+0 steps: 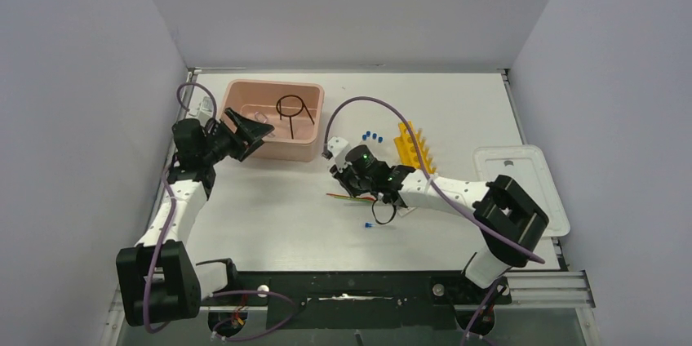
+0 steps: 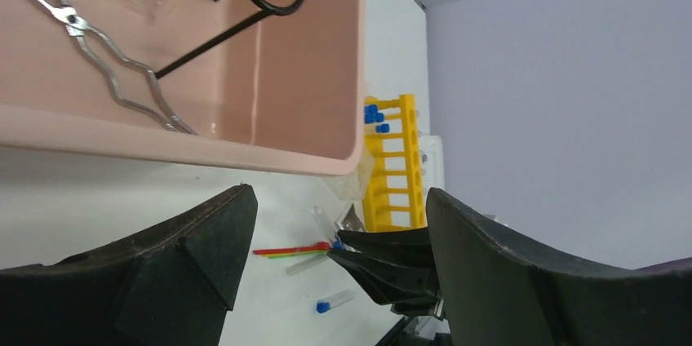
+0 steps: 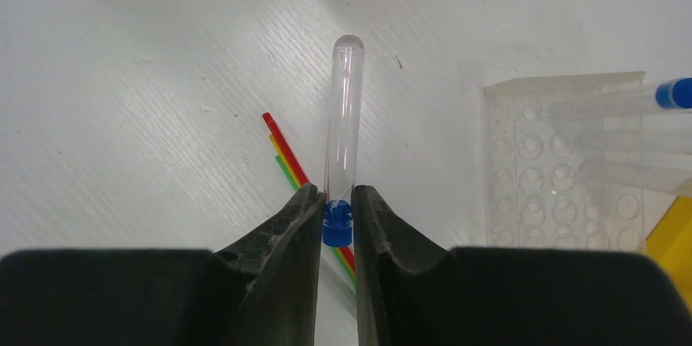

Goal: Organize the chemistry lab equipment

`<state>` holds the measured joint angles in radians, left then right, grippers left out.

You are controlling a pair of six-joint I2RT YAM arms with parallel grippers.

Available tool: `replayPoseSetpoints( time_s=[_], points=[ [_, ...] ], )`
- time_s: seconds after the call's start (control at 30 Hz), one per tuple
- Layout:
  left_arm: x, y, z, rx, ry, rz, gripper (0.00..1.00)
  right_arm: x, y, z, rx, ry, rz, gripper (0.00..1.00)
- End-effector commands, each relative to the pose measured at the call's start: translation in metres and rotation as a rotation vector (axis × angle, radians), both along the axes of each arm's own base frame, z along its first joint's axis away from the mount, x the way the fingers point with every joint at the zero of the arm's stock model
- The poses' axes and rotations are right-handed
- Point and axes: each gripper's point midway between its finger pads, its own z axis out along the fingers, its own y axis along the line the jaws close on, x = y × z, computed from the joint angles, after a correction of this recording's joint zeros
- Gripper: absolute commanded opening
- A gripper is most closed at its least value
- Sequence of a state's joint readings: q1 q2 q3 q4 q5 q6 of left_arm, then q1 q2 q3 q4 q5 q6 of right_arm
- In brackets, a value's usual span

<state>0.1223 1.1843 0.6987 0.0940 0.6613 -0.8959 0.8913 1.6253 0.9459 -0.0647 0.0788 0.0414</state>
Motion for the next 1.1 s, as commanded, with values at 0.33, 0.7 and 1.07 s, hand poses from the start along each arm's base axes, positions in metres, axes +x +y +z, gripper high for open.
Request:
replayPoseSetpoints(
  time_s=[0.33, 0.7, 1.07],
  points=[
    [-0.016, -0.097, 0.050, -0.119, -0.224, -0.273, 0.76, 0.013, 0.014, 0.154, 0.286, -0.246, 0.024, 0.13],
    [-0.016, -0.138, 0.064, -0.153, -0.294, -0.354, 0.76, 0.003, 0.012, 0.187, 0.384, -0.263, 0.053, 0.13],
    [-0.015, -0.166, 0.071, -0.154, -0.331, -0.386, 0.69, 0.000, 0.013, 0.189, 0.394, -0.255, 0.065, 0.13]
  ],
)
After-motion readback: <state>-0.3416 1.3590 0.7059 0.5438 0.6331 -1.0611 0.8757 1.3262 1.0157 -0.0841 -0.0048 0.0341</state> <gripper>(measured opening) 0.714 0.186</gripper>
